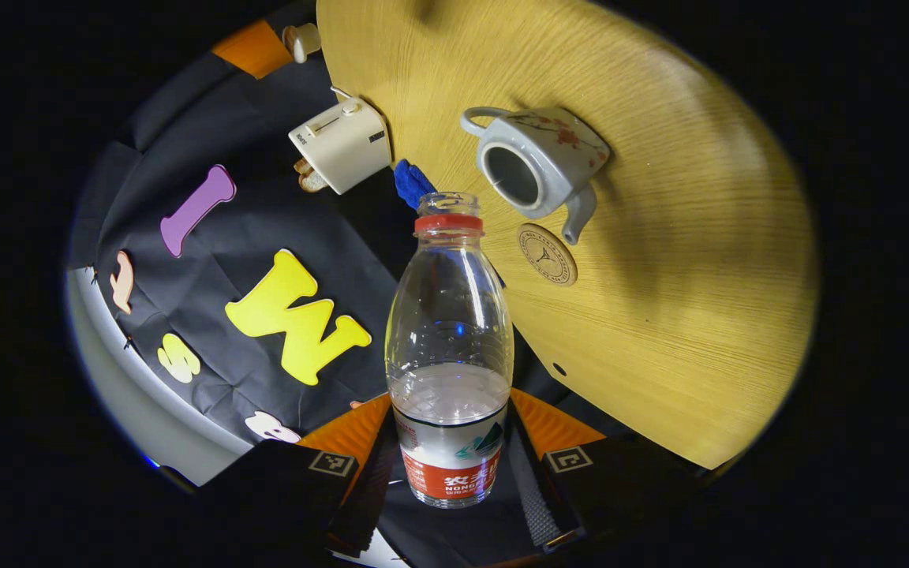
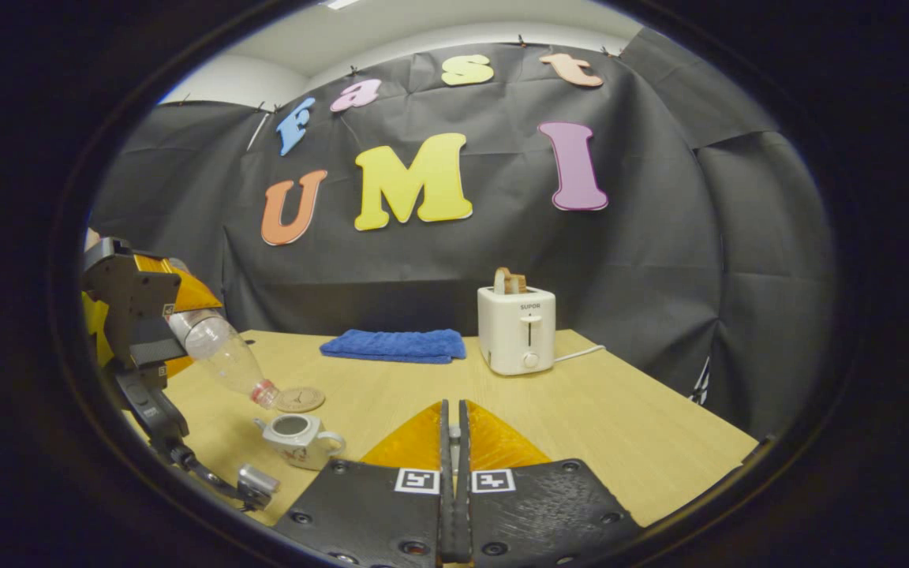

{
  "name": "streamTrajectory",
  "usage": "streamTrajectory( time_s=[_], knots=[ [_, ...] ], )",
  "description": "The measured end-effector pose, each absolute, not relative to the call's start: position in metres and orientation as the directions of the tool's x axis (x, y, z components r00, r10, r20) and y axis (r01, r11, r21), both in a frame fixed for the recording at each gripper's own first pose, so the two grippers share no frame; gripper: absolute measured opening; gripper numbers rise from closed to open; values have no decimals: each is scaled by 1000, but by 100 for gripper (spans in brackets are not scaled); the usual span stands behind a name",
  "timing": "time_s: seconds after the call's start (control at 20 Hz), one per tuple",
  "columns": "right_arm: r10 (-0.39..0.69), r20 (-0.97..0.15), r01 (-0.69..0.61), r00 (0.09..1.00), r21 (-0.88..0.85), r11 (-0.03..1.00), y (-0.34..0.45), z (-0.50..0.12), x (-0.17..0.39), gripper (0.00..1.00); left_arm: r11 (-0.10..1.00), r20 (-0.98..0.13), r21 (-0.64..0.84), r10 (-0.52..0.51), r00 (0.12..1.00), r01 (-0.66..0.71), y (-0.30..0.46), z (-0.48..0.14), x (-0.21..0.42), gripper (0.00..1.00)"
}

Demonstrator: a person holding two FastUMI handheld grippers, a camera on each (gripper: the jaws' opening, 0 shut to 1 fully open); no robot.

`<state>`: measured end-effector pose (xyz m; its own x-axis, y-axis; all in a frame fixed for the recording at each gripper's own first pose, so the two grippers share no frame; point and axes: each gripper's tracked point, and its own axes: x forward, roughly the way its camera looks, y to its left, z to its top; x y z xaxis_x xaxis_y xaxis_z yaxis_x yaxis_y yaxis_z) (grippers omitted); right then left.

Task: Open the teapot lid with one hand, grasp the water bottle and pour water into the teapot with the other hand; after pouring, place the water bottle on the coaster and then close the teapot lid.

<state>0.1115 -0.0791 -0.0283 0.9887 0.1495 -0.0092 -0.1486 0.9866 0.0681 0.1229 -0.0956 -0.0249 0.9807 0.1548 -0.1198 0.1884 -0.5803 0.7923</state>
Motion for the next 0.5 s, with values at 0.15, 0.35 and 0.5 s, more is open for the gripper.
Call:
streamTrajectory(
  time_s=[0.15,0.35,0.5],
  knots=[
    [148,-7,-148,989,64,987,-80,-28,112,0,-593,-119,782,160,980,192,-96,-26,123,73],
    [151,-6,-151,988,63,987,-80,-28,111,0,-595,-123,779,165,979,199,-95,-27,125,73],
    [148,-4,-147,989,60,987,-81,-27,111,0,-587,-128,784,167,978,203,-93,-29,125,73]
  ],
)
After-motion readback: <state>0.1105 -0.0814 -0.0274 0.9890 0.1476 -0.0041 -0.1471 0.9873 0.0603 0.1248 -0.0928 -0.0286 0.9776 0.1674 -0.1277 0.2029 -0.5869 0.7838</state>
